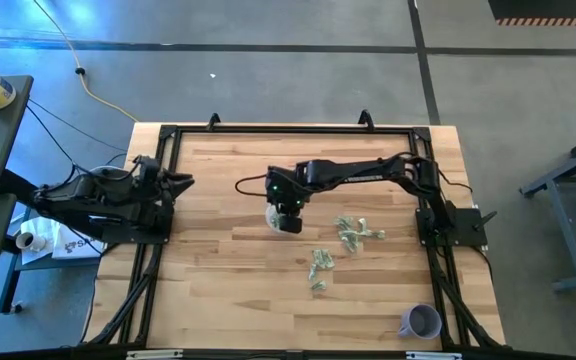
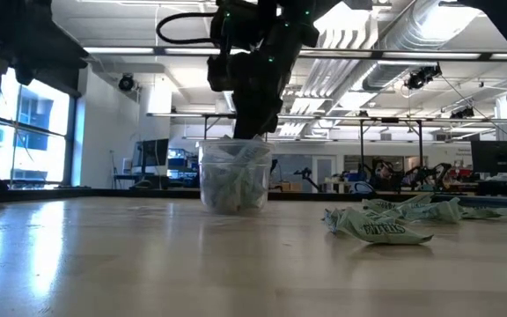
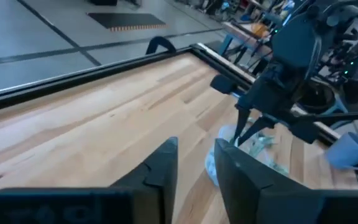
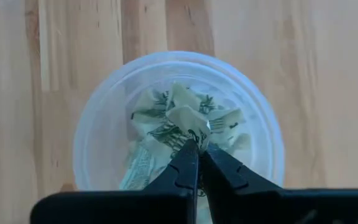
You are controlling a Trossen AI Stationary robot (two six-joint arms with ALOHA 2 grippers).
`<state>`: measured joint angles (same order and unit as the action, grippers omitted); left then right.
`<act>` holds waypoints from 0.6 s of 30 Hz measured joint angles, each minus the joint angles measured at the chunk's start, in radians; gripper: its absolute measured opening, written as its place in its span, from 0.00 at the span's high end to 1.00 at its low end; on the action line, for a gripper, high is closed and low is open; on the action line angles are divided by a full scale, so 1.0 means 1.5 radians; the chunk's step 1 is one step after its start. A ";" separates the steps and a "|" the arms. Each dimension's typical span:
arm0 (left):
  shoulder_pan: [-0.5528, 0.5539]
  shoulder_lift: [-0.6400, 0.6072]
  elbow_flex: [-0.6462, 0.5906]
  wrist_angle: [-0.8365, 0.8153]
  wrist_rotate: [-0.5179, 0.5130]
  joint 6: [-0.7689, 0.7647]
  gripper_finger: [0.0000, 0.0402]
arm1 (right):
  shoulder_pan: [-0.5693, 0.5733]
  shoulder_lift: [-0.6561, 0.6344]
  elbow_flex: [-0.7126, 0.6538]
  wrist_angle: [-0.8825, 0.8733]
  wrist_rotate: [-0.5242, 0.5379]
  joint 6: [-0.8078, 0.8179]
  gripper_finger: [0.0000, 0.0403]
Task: Pick and place Stevia / Truvia into bins
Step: Put the white stevia packet into the transparent container
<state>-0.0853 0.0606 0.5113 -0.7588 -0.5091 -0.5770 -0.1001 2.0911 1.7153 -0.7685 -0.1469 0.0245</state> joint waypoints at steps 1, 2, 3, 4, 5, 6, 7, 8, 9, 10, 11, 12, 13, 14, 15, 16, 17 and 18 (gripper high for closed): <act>0.000 0.000 0.000 0.001 0.000 0.000 0.64 | 0.000 0.000 0.000 0.001 0.002 -0.002 0.96; 0.000 0.000 0.000 0.000 0.000 0.000 0.63 | 0.000 0.000 0.000 0.002 0.006 -0.004 0.95; 0.000 0.001 0.000 -0.001 0.001 0.000 0.62 | 0.000 0.000 0.000 0.002 0.010 -0.005 0.94; 0.000 0.001 0.000 0.000 0.001 0.000 0.62 | 0.000 0.000 0.000 0.002 0.016 -0.004 0.93; 0.000 0.001 -0.001 0.003 0.001 0.000 0.61 | 0.000 0.000 0.000 0.002 0.020 -0.002 0.92; 0.000 0.000 -0.010 0.017 0.001 0.000 0.61 | 0.000 0.000 0.000 0.002 0.022 0.001 0.91; 0.000 -0.006 -0.023 0.026 0.001 0.000 0.61 | 0.000 0.000 0.000 0.002 0.024 0.002 0.89; 0.001 -0.015 -0.038 0.029 0.001 -0.001 0.61 | 0.000 0.000 0.000 0.001 0.025 0.002 0.88; 0.001 -0.025 -0.055 0.041 0.003 -0.001 0.61 | 0.002 0.000 0.000 0.001 0.028 0.003 0.87; 0.000 -0.036 -0.073 0.063 0.004 -0.001 0.61 | 0.002 0.000 0.000 0.001 0.030 0.003 0.86; 0.000 -0.039 -0.093 0.078 0.003 -0.001 0.61 | 0.002 0.000 0.000 0.001 0.030 0.006 0.85; 0.000 -0.038 -0.111 0.082 0.003 -0.001 0.61 | 0.003 0.000 0.000 0.001 0.032 0.015 0.84; 0.000 -0.035 -0.127 0.077 0.005 -0.001 0.62 | 0.003 0.000 0.000 0.001 0.032 0.019 0.83; 0.000 -0.035 -0.143 0.073 0.010 -0.001 0.62 | 0.003 0.000 0.000 0.000 0.032 0.020 0.82; 0.000 -0.035 -0.157 0.077 0.019 -0.001 0.62 | 0.004 0.000 0.000 -0.001 0.032 0.019 0.82; 0.000 -0.037 -0.173 0.081 0.020 -0.001 0.61 | 0.005 0.000 0.000 -0.001 0.032 0.017 0.81; 0.000 -0.038 -0.188 0.079 0.019 -0.001 0.61 | 0.005 0.000 0.000 -0.002 0.032 0.016 0.80; 0.000 -0.036 -0.202 0.068 0.020 -0.001 0.61 | 0.005 0.000 0.000 -0.004 0.030 0.015 0.79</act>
<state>-0.0853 0.0061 0.2088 -0.6571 -0.4791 -0.5785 -0.0922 2.0908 1.7153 -0.7740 -0.1016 0.0472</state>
